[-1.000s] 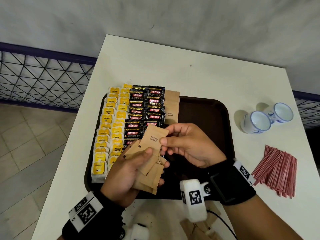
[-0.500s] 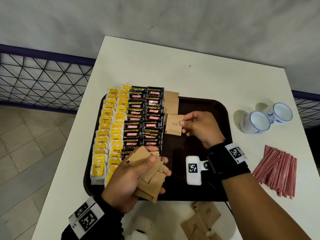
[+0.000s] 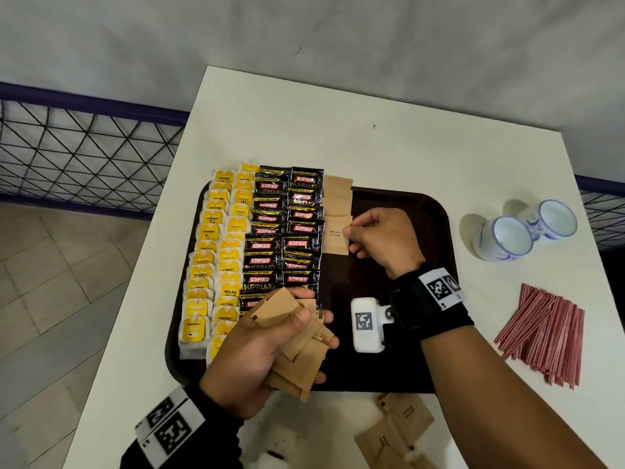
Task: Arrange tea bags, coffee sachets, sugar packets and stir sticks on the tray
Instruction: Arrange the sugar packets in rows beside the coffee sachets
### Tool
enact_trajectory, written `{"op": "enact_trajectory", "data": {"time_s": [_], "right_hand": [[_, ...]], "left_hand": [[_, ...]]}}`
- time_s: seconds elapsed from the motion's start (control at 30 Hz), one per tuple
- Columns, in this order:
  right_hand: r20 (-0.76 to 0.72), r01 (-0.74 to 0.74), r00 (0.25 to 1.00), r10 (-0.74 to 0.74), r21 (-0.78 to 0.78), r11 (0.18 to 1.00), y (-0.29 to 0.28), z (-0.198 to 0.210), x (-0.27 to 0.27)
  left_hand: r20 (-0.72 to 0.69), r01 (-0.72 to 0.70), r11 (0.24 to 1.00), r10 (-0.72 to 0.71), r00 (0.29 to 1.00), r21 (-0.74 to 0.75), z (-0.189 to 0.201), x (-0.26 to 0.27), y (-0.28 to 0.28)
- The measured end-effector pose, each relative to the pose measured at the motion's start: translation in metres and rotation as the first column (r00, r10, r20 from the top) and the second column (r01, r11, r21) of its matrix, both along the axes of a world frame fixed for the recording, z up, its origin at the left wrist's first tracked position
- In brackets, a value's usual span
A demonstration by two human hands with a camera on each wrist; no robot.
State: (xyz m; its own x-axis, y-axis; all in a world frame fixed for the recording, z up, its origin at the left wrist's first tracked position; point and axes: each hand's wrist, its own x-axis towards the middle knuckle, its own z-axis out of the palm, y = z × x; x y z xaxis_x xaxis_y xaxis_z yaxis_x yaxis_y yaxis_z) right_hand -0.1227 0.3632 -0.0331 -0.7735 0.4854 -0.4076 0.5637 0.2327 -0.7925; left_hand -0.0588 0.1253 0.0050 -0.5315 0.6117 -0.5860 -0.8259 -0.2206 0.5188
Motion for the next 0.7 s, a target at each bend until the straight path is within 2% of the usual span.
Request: {"op": "enact_trajectory", "data": {"time_s": [0.17,0.23,0.27,0.33,0.4,0.43,0.47,0.6,0.7], "right_hand": [[-0.019,0.040,0.999,-0.039,0.043,0.998,-0.001,0.007,0.006],[-0.096,-0.036,0.995,0.041,0.048,0.998,-0.006,0.018,0.014],[-0.155,-0.121,0.981,0.120,-0.001,0.993,-0.010,0.025,0.020],[-0.234,-0.390,0.907,0.350,-0.152,0.908,-0.016,0.039,0.031],[-0.196,-0.627,0.779,0.595,-0.244,0.740,-0.021,0.050,0.040],[-0.166,-0.697,0.714,0.680,-0.263,0.667,-0.025,0.054,0.043],[-0.152,-0.725,0.681,0.716,-0.272,0.632,-0.030,0.056,0.046],[-0.170,-0.644,0.763,0.624,-0.284,0.710,-0.044,0.059,0.051],[-0.155,-0.621,0.782,0.604,-0.279,0.732,-0.041,0.058,0.051]], "left_hand": [[-0.032,0.011,0.999,-0.012,0.999,-0.033,0.000,0.000,0.000],[-0.055,0.019,0.999,-0.022,0.998,-0.050,0.000,0.000,0.001],[-0.065,0.026,0.998,-0.030,0.997,-0.054,0.000,-0.001,0.002],[-0.083,0.050,0.996,-0.057,0.995,-0.080,0.001,-0.002,0.003],[-0.104,0.110,0.985,-0.124,0.987,-0.130,0.002,-0.003,0.005],[-0.113,0.145,0.978,-0.163,0.980,-0.150,0.003,-0.004,0.006],[-0.115,0.172,0.972,-0.191,0.975,-0.160,0.004,-0.004,0.007],[-0.068,0.170,0.978,-0.179,0.981,-0.122,0.005,-0.006,0.009],[0.009,0.181,0.981,-0.181,0.983,-0.070,0.000,-0.007,0.005]]}}
